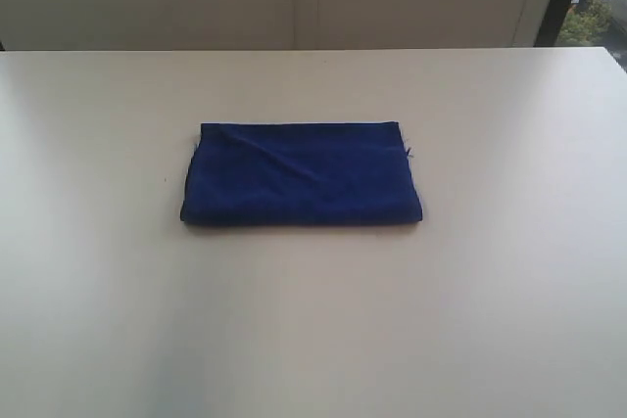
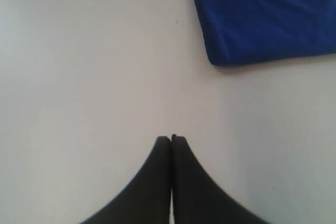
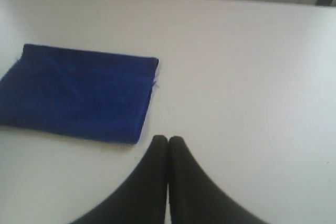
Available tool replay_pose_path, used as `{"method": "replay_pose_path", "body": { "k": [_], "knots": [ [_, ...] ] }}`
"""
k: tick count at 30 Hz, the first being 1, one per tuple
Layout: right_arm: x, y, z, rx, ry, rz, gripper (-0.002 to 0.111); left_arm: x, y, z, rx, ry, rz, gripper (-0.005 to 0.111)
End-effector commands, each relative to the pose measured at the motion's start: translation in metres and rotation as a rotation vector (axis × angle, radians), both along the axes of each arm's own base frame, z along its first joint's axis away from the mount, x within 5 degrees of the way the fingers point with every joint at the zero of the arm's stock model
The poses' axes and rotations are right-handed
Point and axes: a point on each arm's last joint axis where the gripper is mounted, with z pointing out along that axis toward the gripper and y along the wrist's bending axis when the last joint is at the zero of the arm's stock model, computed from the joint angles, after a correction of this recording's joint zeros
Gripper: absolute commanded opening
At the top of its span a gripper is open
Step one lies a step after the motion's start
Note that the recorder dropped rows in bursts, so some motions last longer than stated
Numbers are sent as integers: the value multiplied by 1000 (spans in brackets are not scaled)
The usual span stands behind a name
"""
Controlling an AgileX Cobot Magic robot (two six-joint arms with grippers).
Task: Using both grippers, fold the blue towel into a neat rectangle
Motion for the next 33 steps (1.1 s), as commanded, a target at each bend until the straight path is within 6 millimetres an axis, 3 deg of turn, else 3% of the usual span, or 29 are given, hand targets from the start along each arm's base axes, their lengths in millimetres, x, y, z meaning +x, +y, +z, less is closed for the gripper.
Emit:
{"method": "replay_pose_path", "body": {
  "k": [1, 3, 8, 17, 22, 27, 33],
  "knots": [
    [-39, -7, -11, 19, -189, -27, 0, -33, 7, -15, -42, -173, -2, 0],
    [-51, -10, -21, 39, -334, -55, 0, -40, 10, -25, -51, -262, 1, 0],
    [-70, -11, -31, 38, -334, -42, 0, -48, 12, -35, -29, -222, -14, 0],
    [-76, -12, -30, 39, -362, -43, 0, -48, 12, -35, -28, -217, -14, 0],
    [-83, -18, -29, 47, -404, -153, 0, -48, 12, -35, -28, -217, -14, 0],
    [-98, -19, -50, 30, -456, -184, 0, -48, 12, -35, -28, -217, -14, 0],
    [-97, -20, -51, 22, -452, -190, 0, -48, 12, -35, -28, -217, -14, 0]
  ]
}}
